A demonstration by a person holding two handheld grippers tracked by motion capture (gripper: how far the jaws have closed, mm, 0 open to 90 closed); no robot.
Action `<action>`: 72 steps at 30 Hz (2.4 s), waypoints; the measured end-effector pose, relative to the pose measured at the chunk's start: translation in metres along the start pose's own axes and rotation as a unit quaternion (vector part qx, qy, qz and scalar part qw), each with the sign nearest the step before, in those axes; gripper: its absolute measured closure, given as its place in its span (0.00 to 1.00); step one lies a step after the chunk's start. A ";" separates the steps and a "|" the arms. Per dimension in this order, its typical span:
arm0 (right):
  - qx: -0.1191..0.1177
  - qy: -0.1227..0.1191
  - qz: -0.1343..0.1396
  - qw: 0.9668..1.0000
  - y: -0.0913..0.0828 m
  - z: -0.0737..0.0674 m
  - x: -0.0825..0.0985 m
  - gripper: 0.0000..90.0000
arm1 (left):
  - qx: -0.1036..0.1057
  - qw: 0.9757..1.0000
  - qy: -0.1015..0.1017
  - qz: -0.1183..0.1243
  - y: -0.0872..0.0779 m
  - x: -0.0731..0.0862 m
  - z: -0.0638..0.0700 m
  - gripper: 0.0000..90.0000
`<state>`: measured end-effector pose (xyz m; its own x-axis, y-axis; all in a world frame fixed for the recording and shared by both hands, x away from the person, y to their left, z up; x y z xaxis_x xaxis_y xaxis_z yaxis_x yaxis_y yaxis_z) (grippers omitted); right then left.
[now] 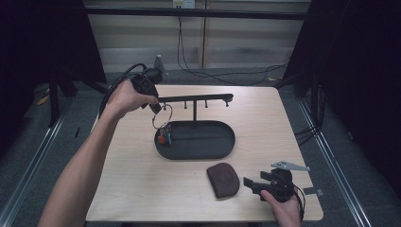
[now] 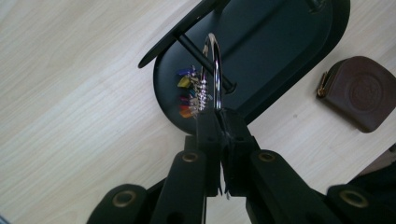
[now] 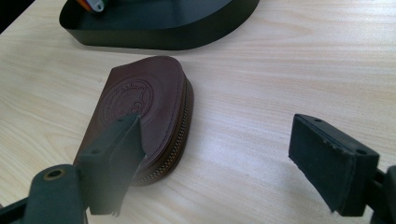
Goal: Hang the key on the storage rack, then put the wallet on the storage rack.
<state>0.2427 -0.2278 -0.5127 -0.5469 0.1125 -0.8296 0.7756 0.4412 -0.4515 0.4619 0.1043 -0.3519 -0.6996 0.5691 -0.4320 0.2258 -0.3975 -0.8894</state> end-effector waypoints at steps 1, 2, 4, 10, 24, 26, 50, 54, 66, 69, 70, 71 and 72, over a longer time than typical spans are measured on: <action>0.000 0.000 0.000 1.000 0.000 0.000 0.000 0.19 | 0.000 1.000 0.000 0.002 0.001 0.001 0.000 0.97; 0.000 0.000 0.000 1.000 0.000 0.000 0.000 0.19 | -0.003 1.000 0.002 0.005 0.002 0.001 0.000 0.97; 0.003 0.002 0.002 1.000 0.000 0.002 -0.001 0.19 | -0.009 1.000 0.011 0.007 0.003 0.003 -0.003 0.95; 0.002 0.001 0.000 1.000 0.001 0.001 0.000 0.19 | -0.005 1.000 -0.005 0.023 -0.003 0.010 -0.009 0.90; 0.004 0.009 -0.003 1.000 0.003 0.001 -0.001 0.19 | 0.034 0.993 -0.009 0.111 -0.019 0.021 -0.003 0.60; 0.005 0.008 -0.003 1.000 0.002 0.002 -0.001 0.19 | 0.043 0.990 -0.009 0.130 -0.022 0.025 -0.002 0.55; 0.001 0.006 -0.001 1.000 0.002 0.001 -0.002 0.19 | 0.079 0.972 0.003 0.221 -0.026 0.076 0.011 0.20; 0.002 0.003 -0.005 1.000 0.004 0.001 -0.001 0.19 | 0.088 0.968 -0.006 0.235 -0.025 0.087 0.011 0.20; 0.001 0.002 -0.007 1.000 0.003 0.001 -0.001 0.19 | 0.097 0.962 0.000 0.257 -0.006 0.124 0.009 0.21; 0.002 0.004 -0.007 1.000 0.002 0.001 -0.001 0.19 | 0.101 0.960 -0.007 0.262 0.004 0.137 0.006 0.21; 0.001 0.004 -0.006 1.000 0.002 0.001 -0.001 0.19 | 0.100 0.960 -0.004 0.262 0.006 0.142 0.005 0.21; 0.002 0.005 -0.006 1.000 0.002 0.001 -0.001 0.19 | 0.101 0.959 -0.004 0.266 0.009 0.147 0.004 0.21; 0.002 0.005 -0.006 1.000 0.002 0.001 -0.001 0.19 | 0.103 0.958 -0.007 0.267 0.011 0.152 0.003 0.21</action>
<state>0.2453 -0.2277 -0.5133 -0.5595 0.1154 -0.8208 0.7699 0.4390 -0.4631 0.3562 0.1839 -0.4266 -0.5302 0.2365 -0.8142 0.4168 -0.7635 -0.4932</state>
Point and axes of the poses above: each handheld gripper's, and its own axes: y roughly forward along the jaws, x roughly out of its underside, z roughly to its right, the point moved 6 cm from there along y, roughly forward along the jaws, and after that the axes turned 14 degrees about z, right-handed, at the moved point
